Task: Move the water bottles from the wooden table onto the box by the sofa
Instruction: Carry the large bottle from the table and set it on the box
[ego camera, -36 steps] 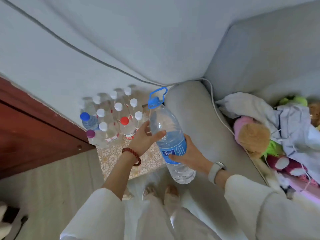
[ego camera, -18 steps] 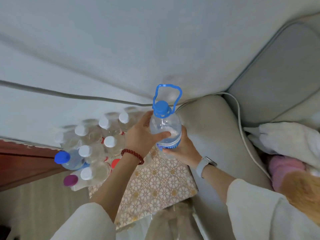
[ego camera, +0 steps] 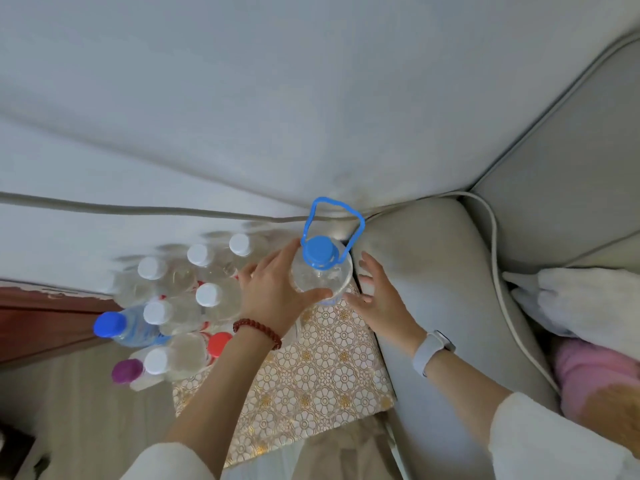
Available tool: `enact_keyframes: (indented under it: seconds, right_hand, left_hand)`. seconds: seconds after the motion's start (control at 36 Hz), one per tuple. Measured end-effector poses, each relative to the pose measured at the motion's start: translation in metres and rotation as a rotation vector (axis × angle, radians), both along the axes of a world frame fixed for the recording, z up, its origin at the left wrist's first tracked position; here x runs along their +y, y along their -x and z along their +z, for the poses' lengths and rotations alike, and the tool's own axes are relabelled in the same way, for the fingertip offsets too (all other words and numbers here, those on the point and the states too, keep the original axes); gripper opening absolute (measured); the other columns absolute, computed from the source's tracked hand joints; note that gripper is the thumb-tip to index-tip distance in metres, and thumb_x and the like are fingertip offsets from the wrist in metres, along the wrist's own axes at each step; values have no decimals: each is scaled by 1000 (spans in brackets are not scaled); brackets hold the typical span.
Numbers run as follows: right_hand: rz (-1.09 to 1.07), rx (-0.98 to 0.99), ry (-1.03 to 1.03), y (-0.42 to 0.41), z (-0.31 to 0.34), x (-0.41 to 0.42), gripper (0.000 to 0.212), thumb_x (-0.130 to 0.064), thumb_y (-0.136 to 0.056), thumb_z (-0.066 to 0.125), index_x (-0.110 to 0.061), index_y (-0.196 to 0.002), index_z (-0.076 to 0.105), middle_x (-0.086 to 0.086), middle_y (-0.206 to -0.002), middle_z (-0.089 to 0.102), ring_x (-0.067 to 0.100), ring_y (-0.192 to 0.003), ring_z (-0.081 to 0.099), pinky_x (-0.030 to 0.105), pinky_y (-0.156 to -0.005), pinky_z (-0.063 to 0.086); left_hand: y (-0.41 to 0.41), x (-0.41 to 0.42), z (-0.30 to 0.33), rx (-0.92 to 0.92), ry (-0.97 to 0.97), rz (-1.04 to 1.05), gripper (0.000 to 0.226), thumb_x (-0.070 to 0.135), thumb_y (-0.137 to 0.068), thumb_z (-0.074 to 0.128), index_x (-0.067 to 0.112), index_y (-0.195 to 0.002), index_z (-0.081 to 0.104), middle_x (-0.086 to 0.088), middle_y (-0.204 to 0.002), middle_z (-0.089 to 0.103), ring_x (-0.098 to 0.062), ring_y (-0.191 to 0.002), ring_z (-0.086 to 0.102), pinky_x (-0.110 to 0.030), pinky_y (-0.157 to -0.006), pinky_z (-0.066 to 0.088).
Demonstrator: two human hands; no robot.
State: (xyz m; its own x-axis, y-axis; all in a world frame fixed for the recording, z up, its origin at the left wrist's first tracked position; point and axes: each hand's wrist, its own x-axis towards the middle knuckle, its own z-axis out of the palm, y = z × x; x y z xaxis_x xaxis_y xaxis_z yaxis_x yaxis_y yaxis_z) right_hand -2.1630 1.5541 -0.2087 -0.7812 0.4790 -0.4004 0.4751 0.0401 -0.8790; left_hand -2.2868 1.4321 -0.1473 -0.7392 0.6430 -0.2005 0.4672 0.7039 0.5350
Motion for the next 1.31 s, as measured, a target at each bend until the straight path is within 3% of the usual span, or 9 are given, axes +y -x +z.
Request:
enact_keyframes:
  seconds: [0.06,0.14,0.31,0.39,0.44,0.67,0.94,1.17,1.31]
  right_hand:
    - [-124,100,-93,-7,15,1,56,-20,-87,57,-22,-136,31,-3,-136,41,6,-119,44,31,-103,42]
    - [-151,313,-473,-5,36,8,39,-26,-82,51,-20,-120,44,-10,-117,44,10,-110,46,20,-94,41]
    - [404,129,-1133,28,49,23,48,-48,-72,55,-28,-116,51,-2,-118,51,19,-110,39,35,-90,32]
    - [742,70,-1154,60,116,-2,45,-42,-76,58,-25,-117,52,1,-103,54,22,-91,49,34,-71,42]
    - [776,-21,-1076,70,128,3,40,-35,-84,55,-23,-122,47,4,-103,49,22,-88,49,30,-62,38]
    - [620,-95,-799,71,121,10,34,-24,-88,56,-15,-119,47,8,-113,43,30,-74,54,37,-71,46]
    - [597,-65,-868,81,119,8,35,-23,-89,55,-12,-121,46,11,-112,43,26,-70,47,36,-65,44]
    - [672,-17,-942,91,117,4,36,-19,-88,55,-17,-123,45,8,-118,45,28,-95,46,40,-71,48]
    - [629,-27,-961,84,119,-1,46,-16,-90,52,-19,-133,38,9,-135,36,30,-105,46,40,-73,52]
  left_hand:
    - [1,-4,-9,5,50,-26,86,57,-62,71,32,-136,35,6,-128,55,-14,-124,44,-39,-106,19]
    - [0,-5,-20,22,108,-85,86,60,-67,65,32,-140,27,9,-141,44,-12,-134,32,-39,-108,15]
    - [-6,-19,-46,155,375,-141,89,65,-77,49,28,-145,6,2,-156,6,-23,-144,-2,-55,-113,2]
    - [-7,-64,-12,256,355,36,83,66,-78,41,20,-144,19,-4,-154,21,-32,-141,18,-62,-108,18]
    - [-9,-60,-15,316,391,38,79,67,-80,30,18,-141,27,-5,-148,35,-34,-135,33,-64,-102,27]
    - [-11,-49,-31,286,372,43,67,56,-85,21,19,-141,18,-3,-148,34,-33,-136,30,-61,-106,10]
    - [-13,-44,-37,327,384,24,63,53,-85,20,21,-140,15,-1,-149,33,-31,-137,30,-59,-106,8]
    - [-13,-46,-35,314,402,32,64,53,-85,23,20,-140,16,-1,-148,35,-31,-136,32,-59,-106,8]
    - [-12,-46,-33,285,409,19,65,55,-85,17,22,-141,9,2,-152,21,-30,-140,23,-57,-107,0]
